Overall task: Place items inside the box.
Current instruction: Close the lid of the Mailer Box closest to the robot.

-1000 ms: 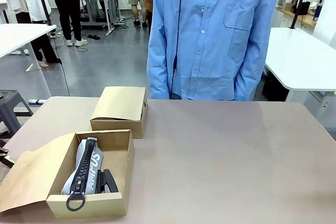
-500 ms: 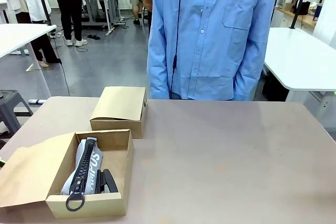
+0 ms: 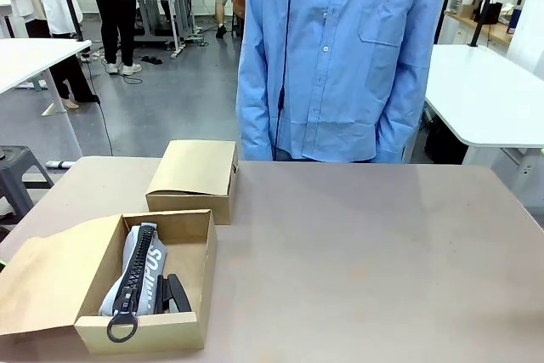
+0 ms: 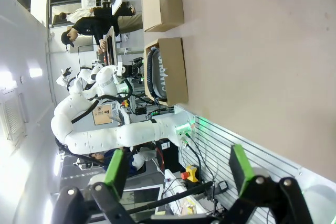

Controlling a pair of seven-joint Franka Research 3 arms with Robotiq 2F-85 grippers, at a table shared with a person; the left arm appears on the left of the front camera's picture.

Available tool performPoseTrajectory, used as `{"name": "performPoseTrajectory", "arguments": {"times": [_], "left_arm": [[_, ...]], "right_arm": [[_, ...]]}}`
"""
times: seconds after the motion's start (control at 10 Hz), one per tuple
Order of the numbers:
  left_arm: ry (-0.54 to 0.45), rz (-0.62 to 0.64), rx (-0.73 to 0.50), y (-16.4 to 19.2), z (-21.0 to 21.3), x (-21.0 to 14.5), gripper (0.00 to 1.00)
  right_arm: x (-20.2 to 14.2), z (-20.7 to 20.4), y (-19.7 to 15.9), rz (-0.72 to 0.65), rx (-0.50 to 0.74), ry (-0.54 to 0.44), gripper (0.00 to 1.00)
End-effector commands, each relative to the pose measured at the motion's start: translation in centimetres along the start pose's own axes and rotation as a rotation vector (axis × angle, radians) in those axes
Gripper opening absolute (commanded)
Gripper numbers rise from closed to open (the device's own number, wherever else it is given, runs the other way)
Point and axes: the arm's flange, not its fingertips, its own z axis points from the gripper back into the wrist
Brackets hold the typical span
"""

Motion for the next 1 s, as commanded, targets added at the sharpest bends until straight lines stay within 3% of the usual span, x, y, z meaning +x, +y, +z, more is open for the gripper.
{"name": "performPoseTrajectory", "arguments": {"times": [0.0, 0.3, 0.6, 0.9], "left_arm": [[0.007, -0.025, -0.048, -0.1, -1.6, 0.7, 1.00], [-0.007, -0.061, -0.075, 0.4, -2.6, 2.2, 1.00], [-0.174, -0.121, -0.049, 0.5, -2.1, 3.8, 1.00], [-0.247, -0.183, -0.071, 0.2, -2.5, 5.6, 1.00]], "right_arm": [[0.1, 0.1, 0.4, 0.001, 0.019, -0.005, 1.00], [0.1, 0.1, 0.4, 0.001, 0.019, -0.005, 1.00], [0.1, 0.1, 0.4, 0.001, 0.019, -0.005, 1.00], [0.1, 0.1, 0.4, 0.001, 0.019, -0.005, 1.00]]}}
